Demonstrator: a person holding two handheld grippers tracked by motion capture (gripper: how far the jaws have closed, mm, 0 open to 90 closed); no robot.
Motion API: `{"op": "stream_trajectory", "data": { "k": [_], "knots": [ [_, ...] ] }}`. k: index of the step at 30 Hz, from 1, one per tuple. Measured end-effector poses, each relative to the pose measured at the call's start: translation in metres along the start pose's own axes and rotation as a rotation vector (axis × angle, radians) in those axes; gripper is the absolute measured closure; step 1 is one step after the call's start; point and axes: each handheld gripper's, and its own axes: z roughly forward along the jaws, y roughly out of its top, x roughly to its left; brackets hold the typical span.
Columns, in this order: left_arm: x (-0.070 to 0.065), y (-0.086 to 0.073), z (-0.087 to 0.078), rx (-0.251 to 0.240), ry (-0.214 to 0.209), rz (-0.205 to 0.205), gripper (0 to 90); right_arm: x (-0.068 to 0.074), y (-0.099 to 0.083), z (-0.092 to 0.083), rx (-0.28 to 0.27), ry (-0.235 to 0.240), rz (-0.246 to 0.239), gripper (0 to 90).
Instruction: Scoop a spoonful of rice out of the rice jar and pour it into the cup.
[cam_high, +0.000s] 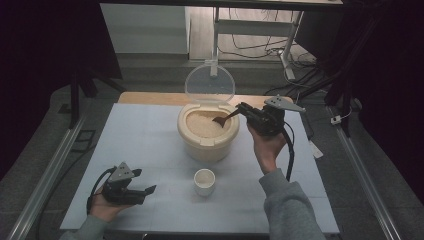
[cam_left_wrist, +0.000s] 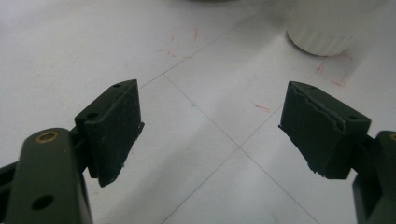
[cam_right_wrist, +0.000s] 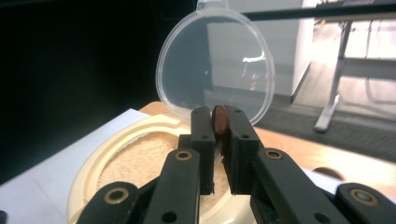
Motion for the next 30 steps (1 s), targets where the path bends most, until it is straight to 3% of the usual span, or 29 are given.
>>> {"op": "stream_trajectory", "data": {
  "k": [4, 12, 13, 17, 22, 27, 30],
  "knots": [
    [0.0, 0.0, 0.0, 0.001, 0.0, 0.0, 20.4, -0.008, -0.01, 0.007, 0.006, 0.031, 0.105, 83.2],
    [0.0, 0.0, 0.001, 0.004, 0.001, 0.002, 20.3, -0.027, -0.026, 0.012, -0.003, 0.074, 0.362, 82.5],
    [0.0, 0.0, 0.001, 0.003, 0.001, 0.002, 20.3, -0.027, -0.026, 0.012, -0.003, 0.074, 0.362, 82.5],
    [0.0, 0.0, 0.0, 0.0, 0.002, 0.0, 20.3, -0.033, -0.029, 0.011, -0.009, 0.092, 0.465, 82.5],
    [0.0, 0.0, 0.0, 0.001, 0.001, 0.002, 20.3, -0.04, -0.03, 0.006, -0.011, 0.11, 0.558, 83.0],
    [0.0, 0.0, 0.0, 0.0, 0.002, 0.003, 20.3, -0.045, -0.03, 0.003, -0.023, 0.125, 0.631, 83.3],
    [0.0, 0.0, 0.0, 0.003, 0.001, 0.006, 20.4, -0.046, -0.03, 0.003, -0.015, 0.122, 0.644, 83.3]
  ]
}}
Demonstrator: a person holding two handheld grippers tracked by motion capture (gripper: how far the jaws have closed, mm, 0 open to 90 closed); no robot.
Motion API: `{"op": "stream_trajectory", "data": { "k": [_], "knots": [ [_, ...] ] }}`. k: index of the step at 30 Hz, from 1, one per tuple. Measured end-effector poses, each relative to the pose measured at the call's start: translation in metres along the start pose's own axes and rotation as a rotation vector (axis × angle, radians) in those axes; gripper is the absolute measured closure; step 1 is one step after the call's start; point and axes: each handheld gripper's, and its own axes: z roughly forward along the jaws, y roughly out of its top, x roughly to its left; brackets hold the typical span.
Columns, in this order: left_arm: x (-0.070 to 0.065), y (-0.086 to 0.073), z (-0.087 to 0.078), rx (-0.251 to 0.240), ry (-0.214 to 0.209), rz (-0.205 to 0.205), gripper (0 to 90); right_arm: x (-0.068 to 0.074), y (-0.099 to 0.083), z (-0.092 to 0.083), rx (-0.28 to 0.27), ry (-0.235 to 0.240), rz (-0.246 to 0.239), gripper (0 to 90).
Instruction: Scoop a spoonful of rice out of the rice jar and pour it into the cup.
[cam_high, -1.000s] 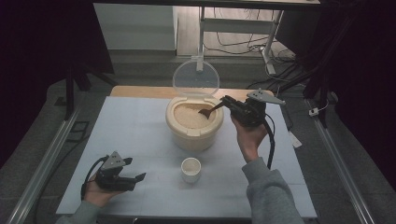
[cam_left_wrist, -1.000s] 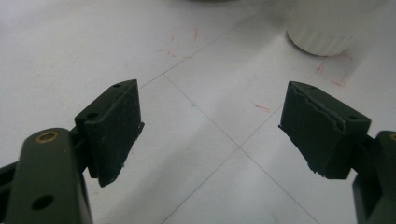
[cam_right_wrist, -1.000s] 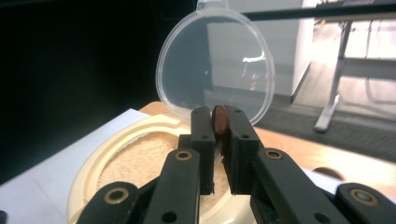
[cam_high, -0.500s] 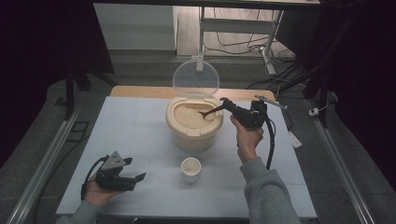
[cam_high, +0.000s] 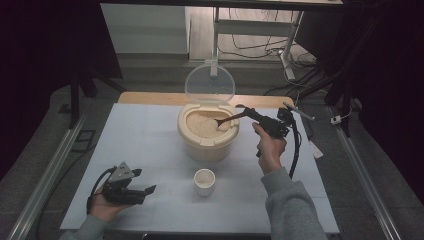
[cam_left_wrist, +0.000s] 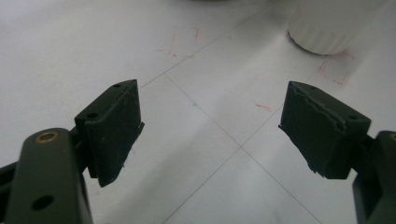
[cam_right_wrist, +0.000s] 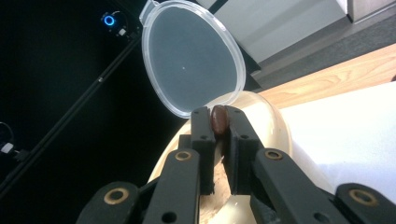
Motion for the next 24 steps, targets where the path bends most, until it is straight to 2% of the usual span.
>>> {"op": "stream_trajectory", "data": {
  "k": [8, 24],
  "knots": [
    [0.0, 0.0, 0.0, 0.001, 0.002, 0.001, 20.3, -0.008, 0.002, -0.003, -0.008, 0.022, 0.091, 83.2],
    [0.0, 0.0, 0.002, 0.006, 0.009, 0.005, 20.4, -0.015, 0.008, -0.017, -0.032, 0.044, 0.141, 83.2]
  ]
}}
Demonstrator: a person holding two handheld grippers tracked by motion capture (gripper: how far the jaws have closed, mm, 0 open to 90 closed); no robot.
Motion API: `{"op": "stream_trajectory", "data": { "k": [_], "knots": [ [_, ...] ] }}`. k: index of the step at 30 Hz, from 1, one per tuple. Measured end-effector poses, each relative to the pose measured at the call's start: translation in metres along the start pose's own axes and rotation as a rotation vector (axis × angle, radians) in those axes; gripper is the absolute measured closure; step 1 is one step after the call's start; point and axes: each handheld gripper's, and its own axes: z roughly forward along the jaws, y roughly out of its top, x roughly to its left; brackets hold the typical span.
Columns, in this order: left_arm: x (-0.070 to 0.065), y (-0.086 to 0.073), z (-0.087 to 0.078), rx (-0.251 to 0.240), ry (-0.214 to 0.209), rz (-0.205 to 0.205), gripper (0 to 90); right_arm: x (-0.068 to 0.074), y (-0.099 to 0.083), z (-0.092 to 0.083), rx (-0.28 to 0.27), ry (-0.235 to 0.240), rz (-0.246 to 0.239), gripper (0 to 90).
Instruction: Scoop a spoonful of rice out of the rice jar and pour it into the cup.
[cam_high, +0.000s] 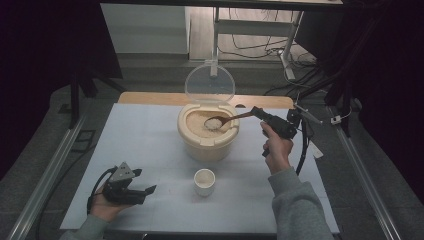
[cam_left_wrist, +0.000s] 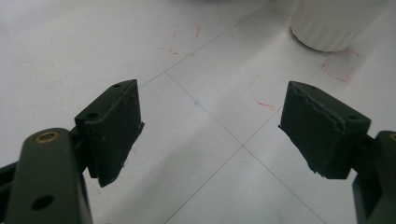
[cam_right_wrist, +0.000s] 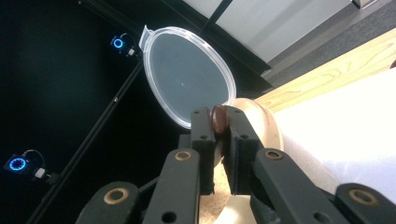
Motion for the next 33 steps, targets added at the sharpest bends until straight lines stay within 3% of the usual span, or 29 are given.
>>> {"op": "stream_trajectory", "data": {
  "k": [33],
  "knots": [
    [0.002, 0.0, 0.0, 0.003, -0.001, -0.005, 20.4, 0.007, 0.001, -0.011, 0.035, 0.066, 0.026, 83.2]
  ]
}}
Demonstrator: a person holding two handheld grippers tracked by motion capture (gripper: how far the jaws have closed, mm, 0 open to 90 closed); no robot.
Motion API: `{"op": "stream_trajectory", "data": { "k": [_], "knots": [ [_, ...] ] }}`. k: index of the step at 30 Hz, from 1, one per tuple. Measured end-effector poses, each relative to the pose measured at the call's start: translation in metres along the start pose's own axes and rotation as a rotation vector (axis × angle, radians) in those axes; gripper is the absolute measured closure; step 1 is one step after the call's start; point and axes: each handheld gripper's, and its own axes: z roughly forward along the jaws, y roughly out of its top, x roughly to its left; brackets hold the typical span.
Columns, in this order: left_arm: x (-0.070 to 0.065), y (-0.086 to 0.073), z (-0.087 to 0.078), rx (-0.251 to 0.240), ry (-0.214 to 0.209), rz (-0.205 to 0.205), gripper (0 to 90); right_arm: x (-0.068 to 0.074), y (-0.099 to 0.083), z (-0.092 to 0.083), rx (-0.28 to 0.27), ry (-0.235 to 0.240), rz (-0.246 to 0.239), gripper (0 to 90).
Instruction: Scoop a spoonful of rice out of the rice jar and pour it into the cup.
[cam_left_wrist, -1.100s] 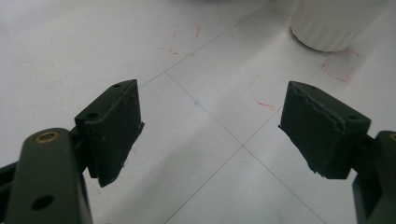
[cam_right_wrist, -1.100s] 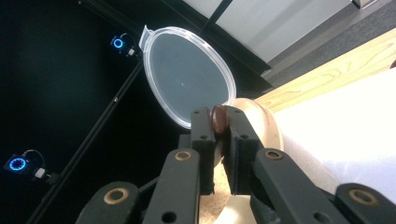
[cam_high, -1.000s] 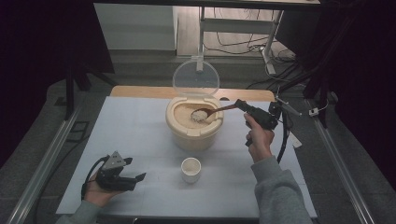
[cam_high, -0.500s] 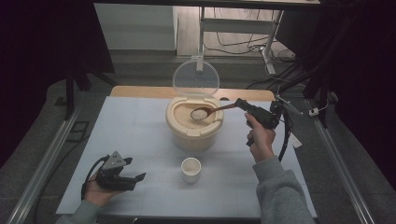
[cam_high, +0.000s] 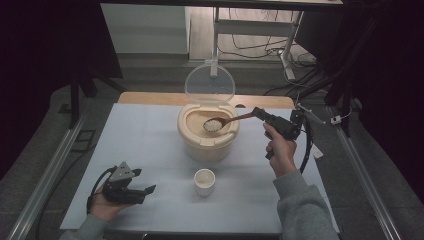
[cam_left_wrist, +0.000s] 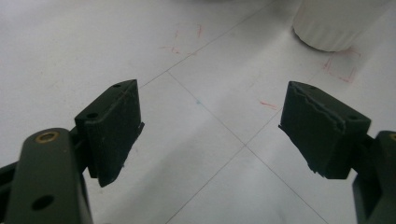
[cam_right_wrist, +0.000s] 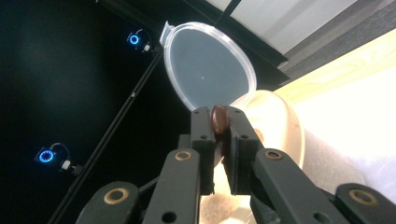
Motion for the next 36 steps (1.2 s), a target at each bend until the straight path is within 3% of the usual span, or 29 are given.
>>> {"op": "stream_trajectory", "data": {
  "k": [18, 28, 36],
  "knots": [
    [0.001, 0.0, 0.0, 0.001, 0.007, -0.004, 20.3, 0.007, -0.021, -0.025, 0.105, 0.035, -0.009, 83.2],
    [0.002, 0.0, 0.0, 0.002, 0.007, -0.007, 20.4, -0.005, -0.04, -0.028, 0.162, 0.03, 0.001, 83.2],
    [0.001, 0.0, 0.0, 0.006, 0.006, -0.006, 20.4, -0.016, -0.054, -0.028, 0.204, -0.001, -0.01, 83.2]
  ]
}}
